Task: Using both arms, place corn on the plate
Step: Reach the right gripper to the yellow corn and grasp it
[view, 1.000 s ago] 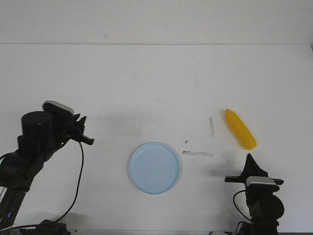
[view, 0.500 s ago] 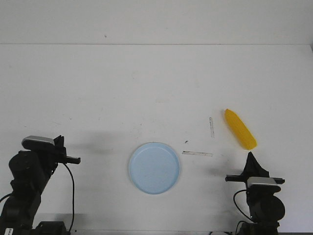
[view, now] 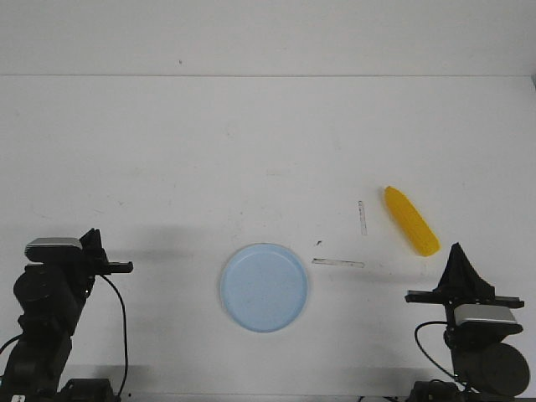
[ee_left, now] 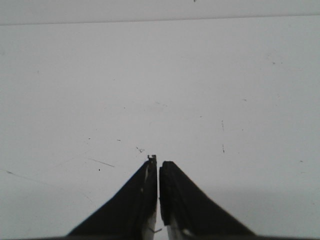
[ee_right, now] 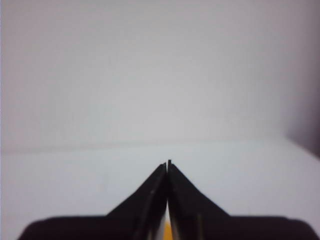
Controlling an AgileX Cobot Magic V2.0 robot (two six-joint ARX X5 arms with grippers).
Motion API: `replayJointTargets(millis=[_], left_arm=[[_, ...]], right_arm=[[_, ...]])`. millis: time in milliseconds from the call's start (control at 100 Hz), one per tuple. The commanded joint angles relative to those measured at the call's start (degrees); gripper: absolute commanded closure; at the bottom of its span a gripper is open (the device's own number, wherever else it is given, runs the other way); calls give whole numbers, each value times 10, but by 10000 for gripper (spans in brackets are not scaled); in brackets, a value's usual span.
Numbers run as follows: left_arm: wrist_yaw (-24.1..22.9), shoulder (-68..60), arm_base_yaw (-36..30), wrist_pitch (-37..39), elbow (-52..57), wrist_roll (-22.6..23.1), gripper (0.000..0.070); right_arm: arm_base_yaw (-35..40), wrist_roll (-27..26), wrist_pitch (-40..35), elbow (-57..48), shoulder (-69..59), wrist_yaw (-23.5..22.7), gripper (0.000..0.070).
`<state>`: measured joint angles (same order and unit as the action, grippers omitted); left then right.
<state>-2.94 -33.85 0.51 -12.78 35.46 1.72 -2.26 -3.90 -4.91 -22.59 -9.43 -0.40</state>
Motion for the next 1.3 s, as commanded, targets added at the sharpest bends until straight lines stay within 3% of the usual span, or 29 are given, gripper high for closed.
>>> replayJointTargets(millis=[0, 200, 310, 490, 660, 930, 1290], left_arm=[[-1, -3, -2, 10, 5, -7, 700], [-1, -3, -18, 10, 5, 1, 700], [-1, -3, -26, 9, 5, 9, 700], [-1, -2, -29, 9, 5, 8, 700], [-1, -2, -29, 9, 5, 9, 700], [-1, -2, -29, 9, 5, 9, 700], [-1, -2, -29, 4, 5, 8, 700]], right_arm=[[0, -5, -17, -64, -59, -7, 700], [0, 46, -129, -251, -263, -42, 697], [0, 72, -200, -334, -369, -46, 658], [0, 134, -285, -422, -513, -60, 339], [0, 213, -312, -429, -595, -59, 191], [-6, 309, -351, -429, -699, -56, 169], [-41, 312, -340, -429, -804, -57, 169]])
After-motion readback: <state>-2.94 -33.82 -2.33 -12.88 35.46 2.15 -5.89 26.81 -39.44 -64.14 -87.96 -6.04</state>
